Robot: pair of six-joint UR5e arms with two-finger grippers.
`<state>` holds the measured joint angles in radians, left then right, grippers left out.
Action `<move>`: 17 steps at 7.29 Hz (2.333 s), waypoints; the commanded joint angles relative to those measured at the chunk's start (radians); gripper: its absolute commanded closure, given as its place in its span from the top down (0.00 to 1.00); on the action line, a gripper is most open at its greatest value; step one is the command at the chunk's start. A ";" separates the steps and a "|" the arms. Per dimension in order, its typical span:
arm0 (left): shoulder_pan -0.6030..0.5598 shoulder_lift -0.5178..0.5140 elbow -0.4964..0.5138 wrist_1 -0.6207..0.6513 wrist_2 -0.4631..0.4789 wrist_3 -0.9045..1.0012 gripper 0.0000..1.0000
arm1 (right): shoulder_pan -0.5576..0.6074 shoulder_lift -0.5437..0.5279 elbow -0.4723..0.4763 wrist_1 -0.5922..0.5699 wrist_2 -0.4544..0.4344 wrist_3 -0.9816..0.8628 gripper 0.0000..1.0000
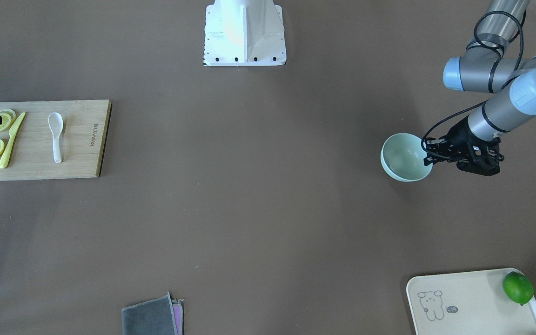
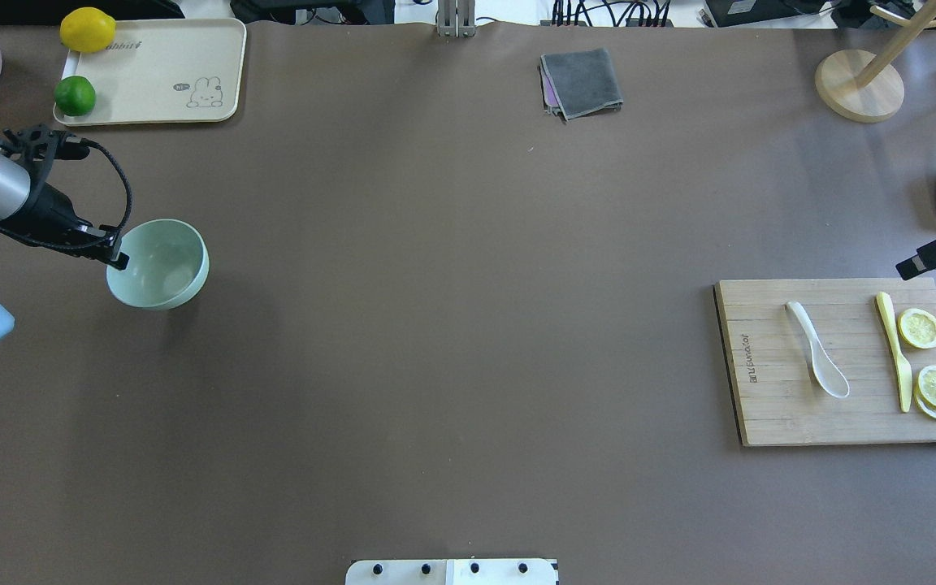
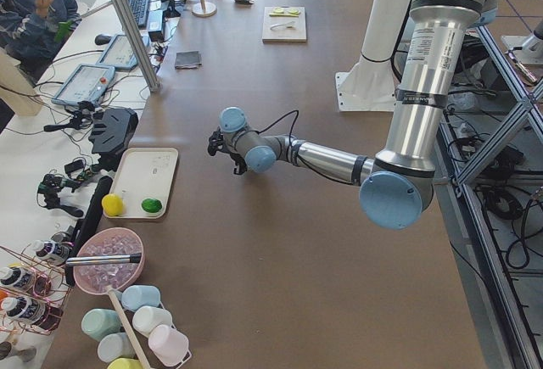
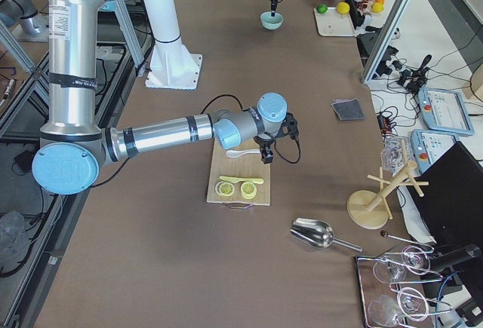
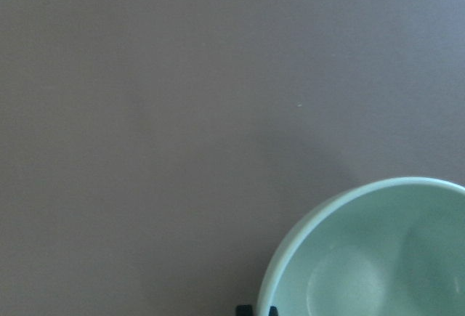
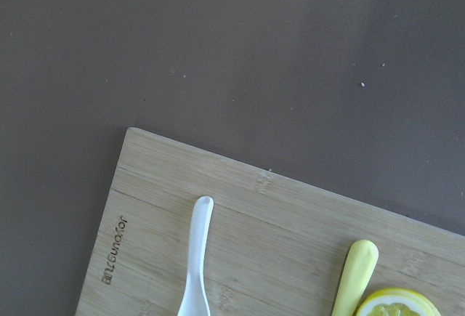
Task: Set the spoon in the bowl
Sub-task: 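Slide the bowl toward table center with left gripper while right reaches spoon, then grasp the white spoon handle with the right gripper while the left gripper releases the bowl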
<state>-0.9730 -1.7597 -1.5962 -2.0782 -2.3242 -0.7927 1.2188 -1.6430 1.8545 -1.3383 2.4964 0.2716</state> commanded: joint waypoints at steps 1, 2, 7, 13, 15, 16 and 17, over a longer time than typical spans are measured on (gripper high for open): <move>0.070 -0.102 -0.056 0.021 0.044 -0.329 0.00 | -0.103 0.002 0.055 0.002 -0.098 0.207 0.95; 0.173 -0.121 -0.109 0.068 0.142 -0.429 0.00 | -0.158 0.002 0.060 0.034 -0.155 0.246 0.95; 0.463 -0.475 -0.106 0.400 0.406 -0.736 0.00 | -0.332 0.049 -0.004 0.044 -0.307 0.351 0.90; 0.488 -0.550 -0.007 0.360 0.420 -0.772 0.00 | -0.374 0.094 -0.081 0.044 -0.350 0.347 0.67; 0.488 -0.553 -0.005 0.359 0.420 -0.770 0.00 | -0.372 0.086 -0.081 0.044 -0.350 0.345 0.42; 0.487 -0.552 -0.005 0.360 0.420 -0.770 0.31 | -0.372 0.081 -0.083 0.044 -0.350 0.344 0.28; 0.487 -0.552 -0.005 0.362 0.428 -0.766 0.59 | -0.371 0.081 -0.080 0.044 -0.347 0.347 0.12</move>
<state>-0.4856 -2.3117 -1.6016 -1.7182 -1.9019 -1.5623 0.8470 -1.5595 1.7730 -1.2947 2.1467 0.6166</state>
